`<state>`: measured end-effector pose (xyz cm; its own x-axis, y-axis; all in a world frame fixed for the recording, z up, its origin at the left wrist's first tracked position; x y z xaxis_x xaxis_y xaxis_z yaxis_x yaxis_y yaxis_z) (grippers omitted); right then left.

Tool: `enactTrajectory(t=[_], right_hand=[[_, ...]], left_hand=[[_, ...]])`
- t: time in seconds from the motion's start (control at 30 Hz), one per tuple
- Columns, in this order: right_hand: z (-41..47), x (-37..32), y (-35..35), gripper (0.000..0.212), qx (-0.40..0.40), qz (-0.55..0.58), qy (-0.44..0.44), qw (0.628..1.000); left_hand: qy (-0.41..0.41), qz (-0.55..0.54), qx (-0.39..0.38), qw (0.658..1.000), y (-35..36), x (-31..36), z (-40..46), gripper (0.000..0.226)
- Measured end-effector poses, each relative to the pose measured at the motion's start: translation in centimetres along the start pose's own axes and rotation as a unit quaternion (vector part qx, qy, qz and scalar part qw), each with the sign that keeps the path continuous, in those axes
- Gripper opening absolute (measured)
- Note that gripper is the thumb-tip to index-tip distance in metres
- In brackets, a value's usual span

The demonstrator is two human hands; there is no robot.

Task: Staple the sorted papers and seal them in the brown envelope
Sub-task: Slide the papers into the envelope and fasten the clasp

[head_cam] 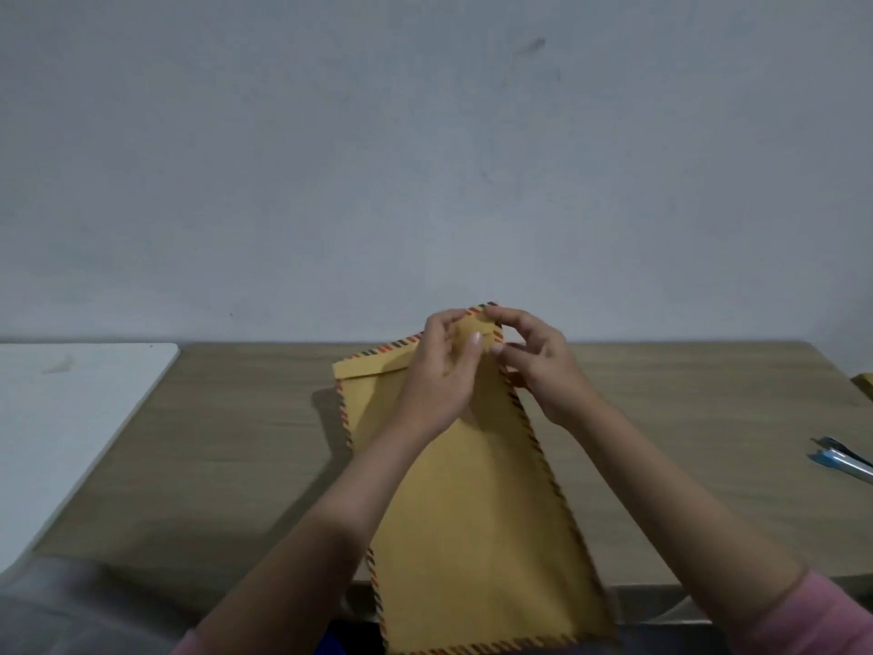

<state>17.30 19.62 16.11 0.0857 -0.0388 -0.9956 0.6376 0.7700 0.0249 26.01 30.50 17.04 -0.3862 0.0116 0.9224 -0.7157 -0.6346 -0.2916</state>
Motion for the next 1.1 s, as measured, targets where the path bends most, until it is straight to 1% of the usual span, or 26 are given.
enactTrajectory(t=[0.07, 0.13, 0.2, 0.27, 0.3, 0.33, 0.37, 0.4, 0.43, 0.47, 0.5, 0.57, 0.63, 0.67, 0.7, 0.73, 0.8, 0.87, 0.93, 0.97, 1.03, 1.1], right_hand=[[0.2, -2.9, 1.1, 0.036, -0.054, 0.088, -0.002, 0.995], [0.6, -5.2, 1.9, 0.033, -0.099, 0.155, -0.013, 0.983], [1.2, -7.4, 2.7, 0.027, -0.130, 0.207, -0.030, 0.969], [2.0, -9.2, 3.4, 0.021, -0.145, 0.237, -0.056, 0.959], [2.6, -9.8, 3.8, 0.019, -0.131, 0.239, -0.074, 0.959], [3.2, -10.1, 3.9, 0.018, -0.090, 0.210, -0.105, 0.968], [3.8, -10.0, 3.8, 0.019, -0.024, 0.148, -0.148, 0.977], [4.2, -9.9, 3.7, 0.024, 0.048, 0.053, -0.192, 0.979], [4.6, -9.4, 3.7, 0.033, 0.095, -0.042, -0.219, 0.970], [4.8, -8.7, 4.0, 0.044, 0.112, -0.106, -0.222, 0.963], [4.9, -7.6, 4.4, 0.053, 0.097, -0.120, -0.202, 0.967], [5.1, -4.8, 5.6, 0.066, 0.046, -0.084, -0.132, 0.987], [4.9, -2.2, 7.2, 0.074, 0.002, -0.063, -0.080, 0.995], [4.8, -0.9, 8.1, 0.075, -0.018, -0.062, -0.064, 0.996], [4.7, 0.2, 9.2, 0.074, -0.033, -0.063, -0.054, 0.996], [4.6, 1.1, 10.3, 0.071, -0.035, -0.072, -0.046, 0.996], [4.5, 3.0, 12.4, 0.060, -0.014, -0.089, -0.038, 0.995], [4.6, 5.0, 14.3, 0.054, 0.026, -0.109, -0.015, 0.994], [4.8, 7.5, 16.2, 0.053, 0.051, -0.124, 0.033, 0.990], [4.8, 8.7, 17.2, 0.053, 0.058, -0.129, 0.056, 0.988], [4.7, 10.9, 18.9, 0.053, 0.073, -0.146, 0.098, 0.982], [4.6, 13.0, 20.3, 0.054, 0.088, -0.167, 0.138, 0.972]], left_hand=[[0.004, -0.082, 0.010, 0.997, -1.8, 2.2, 1.0, 0.017], [0.011, -0.121, 0.017, 0.992, -3.7, 4.4, 1.5, 0.012], [0.059, -0.151, 0.004, 0.987, -5.9, 6.4, 1.7, 0.008], [0.121, -0.150, -0.024, 0.981, -8.1, 8.2, 2.0, 0.029], [0.145, -0.128, -0.030, 0.981, -9.1, 8.7, 2.2, 0.035], [0.163, -0.104, -0.023, 0.981, -10.1, 9.1, 2.4, 0.037], [0.173, -0.091, -0.011, 0.981, -11.2, 9.3, 2.7, 0.040], [0.174, -0.089, 0.003, 0.981, -12.2, 9.6, 2.8, 0.045], [0.173, -0.093, 0.015, 0.980, -13.2, 9.7, 3.0, 0.050], [0.175, -0.102, 0.023, 0.979, -14.2, 9.9, 3.0, 0.056], [0.178, -0.112, 0.034, 0.977, -15.3, 9.9, 3.0, 0.060], [0.173, -0.148, 0.060, 0.972, -17.7, 9.1, 3.2, 0.064], [0.146, -0.171, 0.096, 0.970, -20.3, 7.6, 3.4, 0.064], [0.127, -0.163, 0.117, 0.971, -21.7, 6.4, 3.5, 0.063], [0.107, -0.134, 0.138, 0.976, -23.3, 4.9, 3.7, 0.062], [0.087, -0.078, 0.156, 0.981, -24.8, 3.1, 3.9, 0.061], [0.028, 0.047, 0.170, 0.984, -27.6, -1.3, 4.1, 0.063], [-0.072, 0.102, 0.132, 0.983, -29.4, -6.0, 3.7, 0.078], [-0.173, 0.142, 0.052, 0.973, -30.0, -10.9, 2.6, 0.092], [-0.217, 0.182, 0.003, 0.959, -29.9, -13.2, 1.8, 0.094], [-0.276, 0.246, -0.071, 0.926, -29.3, -17.5, 0.1, 0.092], [-0.307, 0.273, -0.097, 0.906, -28.7, -21.0, -1.5, 0.096]])
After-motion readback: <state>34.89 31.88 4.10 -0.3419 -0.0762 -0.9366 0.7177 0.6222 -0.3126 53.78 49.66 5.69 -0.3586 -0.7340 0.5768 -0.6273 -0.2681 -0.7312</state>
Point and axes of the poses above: each hand's wrist, its own z-axis towards the middle knuckle, its own y-axis out of the palm, x = y × z, the point moved 3 cm from there along z, towards the middle knuckle, and after that the axes turned 1 degree about y, right-handed, at the moved point
